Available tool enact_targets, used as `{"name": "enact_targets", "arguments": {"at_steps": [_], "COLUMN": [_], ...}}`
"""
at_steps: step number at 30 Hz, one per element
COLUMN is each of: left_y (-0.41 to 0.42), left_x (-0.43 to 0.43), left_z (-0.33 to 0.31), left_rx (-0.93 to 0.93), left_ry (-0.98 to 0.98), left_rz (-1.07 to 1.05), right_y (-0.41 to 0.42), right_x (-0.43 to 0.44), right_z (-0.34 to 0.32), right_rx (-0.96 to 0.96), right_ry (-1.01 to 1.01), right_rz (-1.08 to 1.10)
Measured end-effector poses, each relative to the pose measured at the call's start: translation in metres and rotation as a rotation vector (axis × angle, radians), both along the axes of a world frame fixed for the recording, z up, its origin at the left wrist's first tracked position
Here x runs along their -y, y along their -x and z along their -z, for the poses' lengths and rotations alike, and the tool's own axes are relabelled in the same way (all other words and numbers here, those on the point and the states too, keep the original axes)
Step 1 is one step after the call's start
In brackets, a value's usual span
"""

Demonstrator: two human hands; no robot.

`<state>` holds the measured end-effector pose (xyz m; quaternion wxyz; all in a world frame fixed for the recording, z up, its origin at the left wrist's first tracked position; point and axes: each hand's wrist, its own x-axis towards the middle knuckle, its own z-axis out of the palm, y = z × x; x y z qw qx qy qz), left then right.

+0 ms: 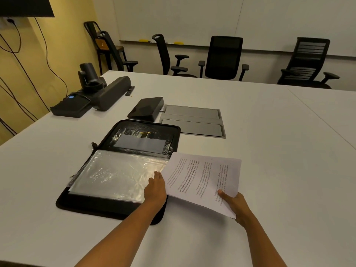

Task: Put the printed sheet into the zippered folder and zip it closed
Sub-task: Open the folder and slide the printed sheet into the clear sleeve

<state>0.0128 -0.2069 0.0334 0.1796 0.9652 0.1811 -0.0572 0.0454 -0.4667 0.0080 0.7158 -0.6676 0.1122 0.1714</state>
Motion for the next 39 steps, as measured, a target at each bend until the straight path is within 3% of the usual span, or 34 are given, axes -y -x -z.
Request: {"name": "enact_targets", "arguments": {"at_steps": [15,20,23,27,29,39], "left_y": [0.005,0.0,-0.001,-0.001,-0.003,-0.04], "left_x": [0.003,-0.001,0.0,0.002,0.002,-0.008], "left_z": [-0.002,-0.008,-0.008,-0.005,-0.003,0.008], "left_rx": [-0.1,-0.215,-0.234,-0.19,-0.188,-0.218], "left_ry": [0.001,0.047,-0.038,-0.355,-0.423,-0.376], "left_rz": [-0.027,0.016,0.018,0.093,0.125,0.218], "right_y": [0.013,0.012,0.009,0.007,0.006,-0.002], "right_x": [0.014,0.018,0.019,0.018,0.019,0.022], "right_z": [0.015,0.018,0.017,0.017,0.018,0.02], "right_rx": [-0.069,-0.081,-0.089,-0.098,-0.102,-0.125], "right_ry": [0.025,0.038,0.05,0.064,0.063,0.107], "right_rz": [-0.126,-0.141,-0.171,-0.205,-0.214,-0.281]}}
